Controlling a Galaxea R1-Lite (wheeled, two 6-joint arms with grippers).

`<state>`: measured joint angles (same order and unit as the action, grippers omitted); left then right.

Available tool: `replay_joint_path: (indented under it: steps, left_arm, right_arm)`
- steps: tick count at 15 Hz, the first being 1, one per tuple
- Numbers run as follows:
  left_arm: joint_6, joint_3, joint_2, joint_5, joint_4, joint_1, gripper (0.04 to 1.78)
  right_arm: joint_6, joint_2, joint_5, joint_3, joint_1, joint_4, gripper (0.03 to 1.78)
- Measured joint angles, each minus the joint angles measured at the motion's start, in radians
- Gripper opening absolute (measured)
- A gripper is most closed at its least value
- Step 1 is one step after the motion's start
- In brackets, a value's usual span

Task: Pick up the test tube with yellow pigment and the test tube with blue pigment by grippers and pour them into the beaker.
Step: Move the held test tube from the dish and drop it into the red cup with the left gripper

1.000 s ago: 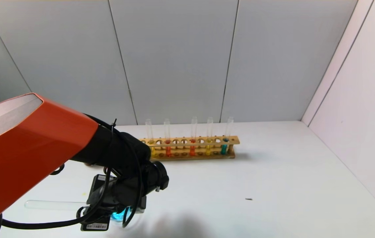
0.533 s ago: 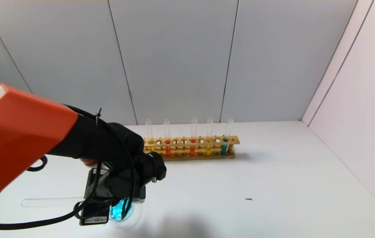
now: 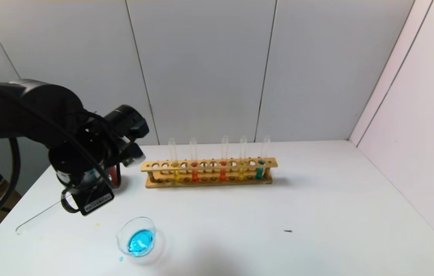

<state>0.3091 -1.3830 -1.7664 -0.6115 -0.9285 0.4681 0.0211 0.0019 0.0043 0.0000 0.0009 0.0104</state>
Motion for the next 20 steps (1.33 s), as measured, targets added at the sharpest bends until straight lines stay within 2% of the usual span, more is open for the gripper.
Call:
replay_joint_path:
  steps: [5, 7, 9, 11, 14, 18, 20]
  left_arm:
    - [-0.001, -0.021, 0.072, 0.011, 0.056, -0.109, 0.30]
    - [-0.011, -0.021, 0.079, 0.056, 0.124, -0.153, 0.30]
    - [-0.070, -0.024, 0.073, 0.091, 0.200, -0.172, 0.30]
    - [-0.168, -0.027, 0.057, 0.093, 0.265, -0.188, 0.30]
    - [-0.243, -0.026, 0.038, 0.104, 0.367, -0.221, 0.30]
    - [-0.327, -0.026, 0.021, 0.176, 0.515, -0.283, 0.30]
    - [-0.341, -0.026, 0.010, 0.243, 0.601, -0.322, 0.30]
  right_arm:
    - [0.000, 0.000, 0.000, 0.000, 0.000, 0.000, 1.74]
    - [0.000, 0.000, 0.000, 0.000, 0.000, 0.000, 1.74]
    - [0.000, 0.000, 0.000, 0.000, 0.000, 0.000, 1.74]
    - [0.000, 0.000, 0.000, 0.000, 0.000, 0.000, 1.74]
    - [0.000, 0.000, 0.000, 0.000, 0.000, 0.000, 1.74]
    - [0.000, 0.000, 0.000, 0.000, 0.000, 0.000, 1.74]
    - [0.000, 0.000, 0.000, 0.000, 0.000, 0.000, 1.74]
